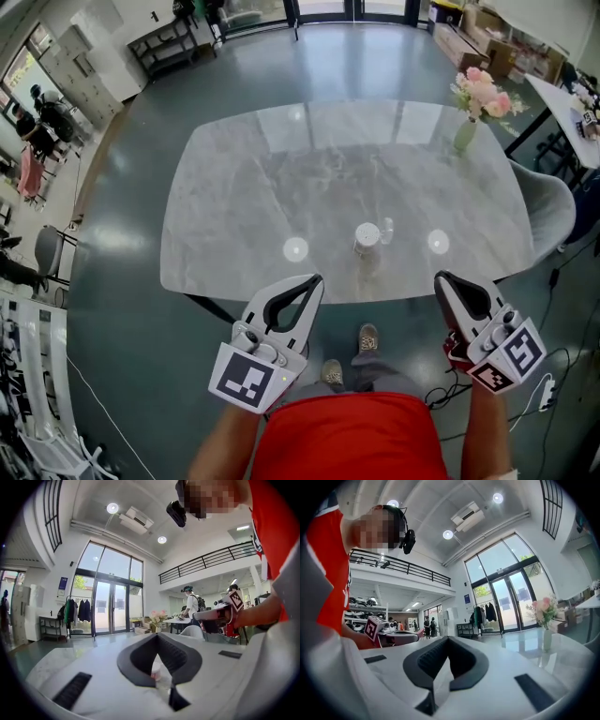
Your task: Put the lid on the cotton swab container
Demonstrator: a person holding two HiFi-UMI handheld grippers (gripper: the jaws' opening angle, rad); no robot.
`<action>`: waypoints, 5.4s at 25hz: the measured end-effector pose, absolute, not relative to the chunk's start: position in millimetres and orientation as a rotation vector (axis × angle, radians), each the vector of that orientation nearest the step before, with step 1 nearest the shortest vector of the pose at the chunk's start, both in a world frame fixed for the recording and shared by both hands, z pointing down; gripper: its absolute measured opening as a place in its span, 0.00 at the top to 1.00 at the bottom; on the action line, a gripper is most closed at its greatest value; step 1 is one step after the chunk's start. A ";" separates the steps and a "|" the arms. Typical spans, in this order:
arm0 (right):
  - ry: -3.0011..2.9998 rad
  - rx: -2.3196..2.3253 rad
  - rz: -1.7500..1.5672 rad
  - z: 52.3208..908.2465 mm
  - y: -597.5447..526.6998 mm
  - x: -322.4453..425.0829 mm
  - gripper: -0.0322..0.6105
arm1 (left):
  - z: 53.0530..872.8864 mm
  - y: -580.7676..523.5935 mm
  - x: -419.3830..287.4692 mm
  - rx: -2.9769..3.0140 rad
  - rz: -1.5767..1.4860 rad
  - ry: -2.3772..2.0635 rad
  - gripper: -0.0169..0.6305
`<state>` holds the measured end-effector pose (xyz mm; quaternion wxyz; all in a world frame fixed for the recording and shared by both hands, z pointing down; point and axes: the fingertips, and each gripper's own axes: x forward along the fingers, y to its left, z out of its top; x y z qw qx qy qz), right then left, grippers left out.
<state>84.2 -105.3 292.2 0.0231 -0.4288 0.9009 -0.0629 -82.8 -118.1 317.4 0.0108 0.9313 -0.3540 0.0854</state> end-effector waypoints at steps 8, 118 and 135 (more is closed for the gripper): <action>2.869 -1.205 -0.258 328.8 -160.4 90.6 0.92 | 356.3 -155.4 -59.8 2.829 0.284 -1.186 0.96; 2.772 -1.240 -0.232 325.4 -222.0 83.5 0.92 | 332.9 -229.5 -38.3 2.911 0.250 -1.147 0.95; 2.772 -1.299 -0.122 314.3 -215.6 87.4 0.93 | 320.1 -222.0 -28.9 2.953 0.223 -1.089 0.95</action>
